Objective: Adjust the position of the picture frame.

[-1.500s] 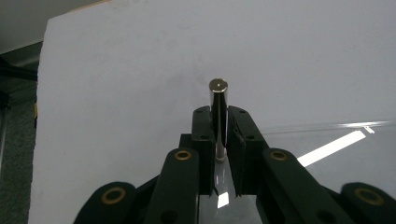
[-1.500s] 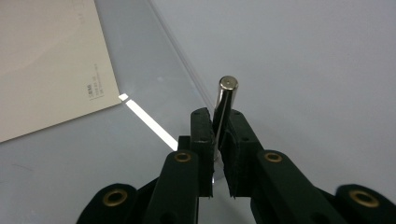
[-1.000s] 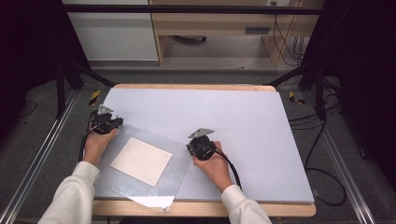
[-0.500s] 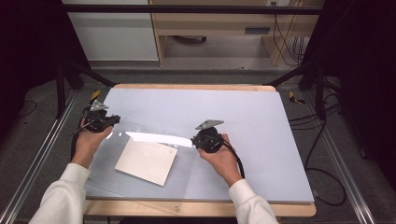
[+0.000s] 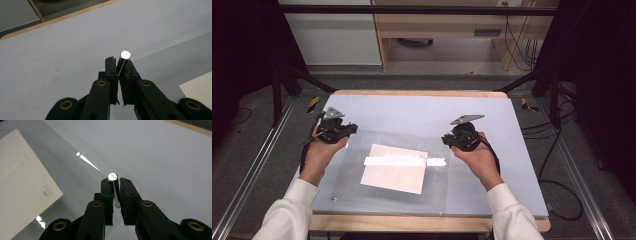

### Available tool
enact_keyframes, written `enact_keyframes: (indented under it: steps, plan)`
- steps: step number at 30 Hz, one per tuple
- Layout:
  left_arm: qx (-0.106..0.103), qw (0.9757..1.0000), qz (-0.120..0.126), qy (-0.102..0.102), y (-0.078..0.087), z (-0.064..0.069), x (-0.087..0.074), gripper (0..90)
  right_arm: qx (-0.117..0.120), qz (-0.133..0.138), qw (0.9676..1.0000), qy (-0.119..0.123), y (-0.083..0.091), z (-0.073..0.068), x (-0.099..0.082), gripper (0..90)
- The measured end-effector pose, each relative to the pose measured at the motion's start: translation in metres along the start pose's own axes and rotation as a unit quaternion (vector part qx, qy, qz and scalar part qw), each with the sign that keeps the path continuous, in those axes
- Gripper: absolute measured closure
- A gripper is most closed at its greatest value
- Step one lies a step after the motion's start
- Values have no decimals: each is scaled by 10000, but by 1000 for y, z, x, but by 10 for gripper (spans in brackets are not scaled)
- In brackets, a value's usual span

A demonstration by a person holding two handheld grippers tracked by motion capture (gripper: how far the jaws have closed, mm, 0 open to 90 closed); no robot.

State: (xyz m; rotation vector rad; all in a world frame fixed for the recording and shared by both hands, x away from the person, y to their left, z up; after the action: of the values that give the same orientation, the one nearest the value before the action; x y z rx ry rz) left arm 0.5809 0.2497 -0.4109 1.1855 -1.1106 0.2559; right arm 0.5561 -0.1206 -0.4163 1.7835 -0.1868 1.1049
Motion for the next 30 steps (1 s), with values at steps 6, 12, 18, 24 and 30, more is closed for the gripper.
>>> enact_keyframes:
  steps: [6,12,18,24,30]
  plan:
    - [-100,9999,-81,-69,-13,21,4,844,-172,-27,9998,-103,10,24,-6,820]
    - [-210,9996,-184,-108,-22,35,0,844,-251,-96,9994,-206,10,41,-13,820]
    - [-242,9994,-247,-72,-26,40,-7,844,-300,-236,9991,-208,3,48,-16,824]
    - [-233,9992,-321,-111,-31,39,-10,844,-346,-313,9987,-214,-4,50,-16,824]
    - [-267,9989,-392,-57,-45,34,-11,843,-395,-442,9979,-277,-12,53,-18,824]
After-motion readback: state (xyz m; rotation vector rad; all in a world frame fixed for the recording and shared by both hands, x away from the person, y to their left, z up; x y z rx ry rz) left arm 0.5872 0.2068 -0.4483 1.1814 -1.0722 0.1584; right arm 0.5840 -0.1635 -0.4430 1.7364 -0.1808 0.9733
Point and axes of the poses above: each handheld gripper's, and its own axes: y roughly backward along the jaws, x roughly out of its top, z roughly to its right, the point moved 4 cm from there along -y, roughly forward along the jaws, and after that the axes turned 2 degrees about -y, right-handed, at the moved point
